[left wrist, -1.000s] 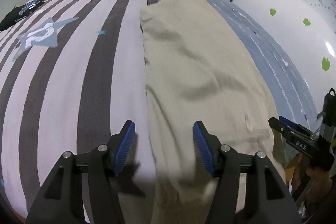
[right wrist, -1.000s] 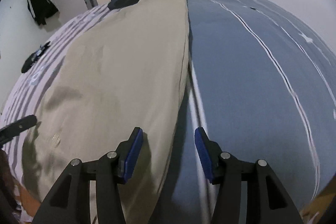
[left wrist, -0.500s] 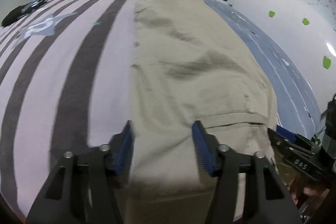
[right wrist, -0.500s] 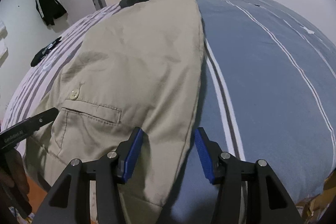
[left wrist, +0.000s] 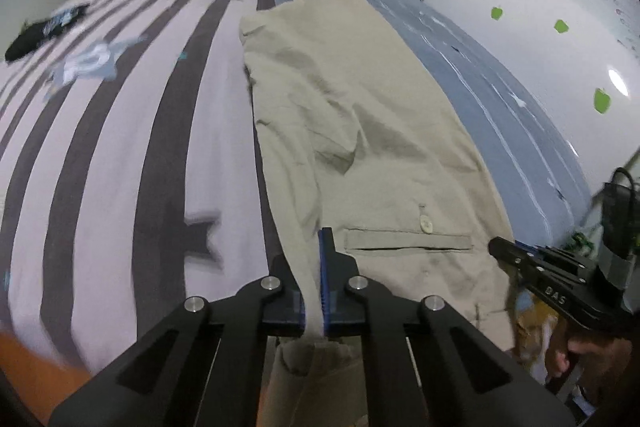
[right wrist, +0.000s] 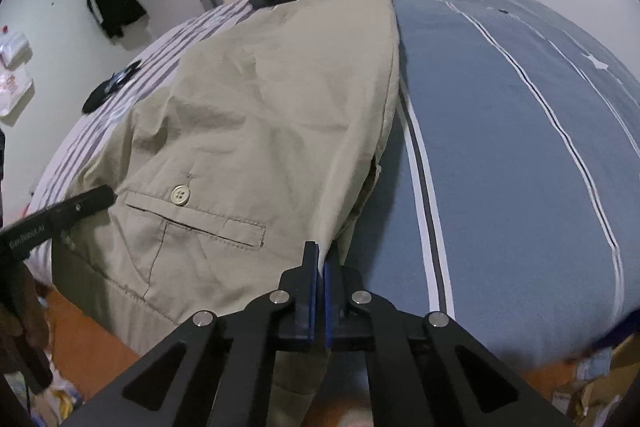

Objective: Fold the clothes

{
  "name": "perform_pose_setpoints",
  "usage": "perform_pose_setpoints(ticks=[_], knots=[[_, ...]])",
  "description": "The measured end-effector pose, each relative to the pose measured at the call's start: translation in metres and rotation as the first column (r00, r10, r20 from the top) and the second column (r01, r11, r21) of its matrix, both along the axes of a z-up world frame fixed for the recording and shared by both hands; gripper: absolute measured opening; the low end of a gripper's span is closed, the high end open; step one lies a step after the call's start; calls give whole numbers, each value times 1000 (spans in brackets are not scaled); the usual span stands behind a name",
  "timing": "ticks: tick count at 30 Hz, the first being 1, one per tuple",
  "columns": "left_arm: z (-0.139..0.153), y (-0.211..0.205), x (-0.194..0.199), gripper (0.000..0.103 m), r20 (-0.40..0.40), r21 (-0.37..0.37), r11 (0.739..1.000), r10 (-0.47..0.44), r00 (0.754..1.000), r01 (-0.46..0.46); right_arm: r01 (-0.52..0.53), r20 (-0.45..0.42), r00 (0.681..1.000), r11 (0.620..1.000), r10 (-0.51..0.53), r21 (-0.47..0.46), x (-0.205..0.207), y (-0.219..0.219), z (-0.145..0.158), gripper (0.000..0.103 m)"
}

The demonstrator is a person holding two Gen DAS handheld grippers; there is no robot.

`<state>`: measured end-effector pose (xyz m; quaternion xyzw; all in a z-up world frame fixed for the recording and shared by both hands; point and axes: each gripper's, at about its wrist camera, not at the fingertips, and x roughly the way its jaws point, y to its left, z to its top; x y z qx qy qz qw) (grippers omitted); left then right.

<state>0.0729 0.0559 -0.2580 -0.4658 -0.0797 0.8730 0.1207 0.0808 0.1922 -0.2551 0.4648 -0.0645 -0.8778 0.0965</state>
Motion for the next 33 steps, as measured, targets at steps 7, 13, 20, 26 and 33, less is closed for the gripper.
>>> perform_pose_setpoints(ticks=[7,13,20,26,33], knots=[[50,-12,76,3,128,60,998,-35,991,27,-93,131,987,996,92,-1,86,-3,42,2],[122,-24,28,3,17,155,988,23,1000,-25,-10,52,999,999,12,-43,73,0,114,2],[186,-21,-117,2,-182,200,980,23,983,14,105,-151,981,989,-120,-103,-55,10,182,2],[179,-8,-267,2,-137,195,981,42,990,-15,170,-135,973,975,-189,-143,-203,35,177,2],[136,18,-418,2,-24,140,989,51,998,-47,159,-43,985,972,-169,-171,-348,63,137,2]])
